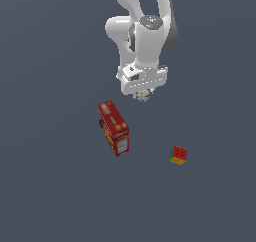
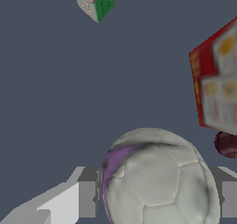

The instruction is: Pick up a designated object from a clutter of objects.

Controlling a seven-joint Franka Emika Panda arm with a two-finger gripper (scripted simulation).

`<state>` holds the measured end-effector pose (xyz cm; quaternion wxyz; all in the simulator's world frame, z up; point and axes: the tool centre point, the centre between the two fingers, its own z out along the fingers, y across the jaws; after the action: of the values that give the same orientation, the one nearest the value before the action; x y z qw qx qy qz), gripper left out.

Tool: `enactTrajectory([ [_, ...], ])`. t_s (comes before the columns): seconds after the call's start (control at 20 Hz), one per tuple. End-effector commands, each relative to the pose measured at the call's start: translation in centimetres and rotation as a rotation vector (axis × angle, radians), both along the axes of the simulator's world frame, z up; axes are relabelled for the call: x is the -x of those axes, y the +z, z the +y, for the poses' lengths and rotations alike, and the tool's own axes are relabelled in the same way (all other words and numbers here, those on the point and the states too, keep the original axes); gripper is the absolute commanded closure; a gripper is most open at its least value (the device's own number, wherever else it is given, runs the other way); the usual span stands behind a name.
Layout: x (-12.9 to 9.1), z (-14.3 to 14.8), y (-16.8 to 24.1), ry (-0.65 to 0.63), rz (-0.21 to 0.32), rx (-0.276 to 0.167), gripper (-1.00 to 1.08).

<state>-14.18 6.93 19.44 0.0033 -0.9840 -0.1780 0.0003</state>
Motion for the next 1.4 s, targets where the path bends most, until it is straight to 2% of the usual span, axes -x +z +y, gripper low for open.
enactTrajectory([
  [0.0,0.0,-1.8,2.0,0.000,-0.001,-0.002,1.08],
  [0.85,-0.1,-14.2,15.8,-0.003,-0.001,0.003,1.08],
  [1.35,-0.5,-18.5,20.6,-0.003,-0.001,0.006,1.08],
])
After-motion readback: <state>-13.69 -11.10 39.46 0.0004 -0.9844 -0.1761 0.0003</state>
